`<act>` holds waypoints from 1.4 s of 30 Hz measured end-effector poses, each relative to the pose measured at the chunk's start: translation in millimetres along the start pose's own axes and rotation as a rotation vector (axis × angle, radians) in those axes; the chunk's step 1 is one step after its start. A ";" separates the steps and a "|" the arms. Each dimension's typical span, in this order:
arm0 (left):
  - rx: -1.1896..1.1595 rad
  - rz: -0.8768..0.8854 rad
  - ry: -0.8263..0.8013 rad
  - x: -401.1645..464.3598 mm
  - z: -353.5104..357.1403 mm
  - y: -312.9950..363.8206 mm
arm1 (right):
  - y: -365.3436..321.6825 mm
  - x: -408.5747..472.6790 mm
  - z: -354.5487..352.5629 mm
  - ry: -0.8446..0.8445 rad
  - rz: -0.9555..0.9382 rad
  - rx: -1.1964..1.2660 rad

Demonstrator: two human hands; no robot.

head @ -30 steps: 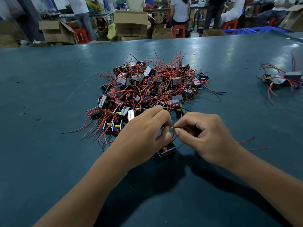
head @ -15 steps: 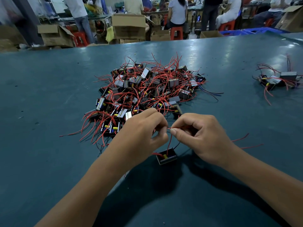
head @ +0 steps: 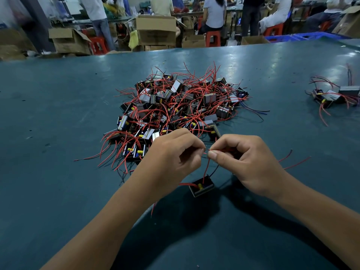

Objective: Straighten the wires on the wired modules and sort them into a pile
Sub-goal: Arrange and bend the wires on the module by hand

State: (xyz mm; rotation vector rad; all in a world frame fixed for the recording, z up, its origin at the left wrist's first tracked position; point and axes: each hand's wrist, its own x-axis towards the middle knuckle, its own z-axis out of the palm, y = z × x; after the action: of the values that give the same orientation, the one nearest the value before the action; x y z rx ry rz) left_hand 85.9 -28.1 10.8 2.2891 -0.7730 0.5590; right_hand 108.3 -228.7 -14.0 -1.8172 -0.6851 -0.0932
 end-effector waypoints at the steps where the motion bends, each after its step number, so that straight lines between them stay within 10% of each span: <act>1: -0.023 -0.023 0.008 -0.1 1.4 0.9 | 0.1 -0.4 0.1 0.007 -0.003 0.005; 11: -0.392 -0.378 -0.030 -3.9 8.2 -8.4 | -3.3 0.5 -2.8 -0.038 0.009 -0.016; 42: -0.124 -0.107 -0.384 -10.5 28.4 7.6 | 4.2 11.8 -47.7 0.042 0.196 -0.228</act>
State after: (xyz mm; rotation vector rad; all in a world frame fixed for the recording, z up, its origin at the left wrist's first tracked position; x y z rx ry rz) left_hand 78.3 -48.5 -11.5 2.3330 -0.8306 0.0174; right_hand 132.9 -267.3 4.3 -2.0860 -0.4785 -0.0806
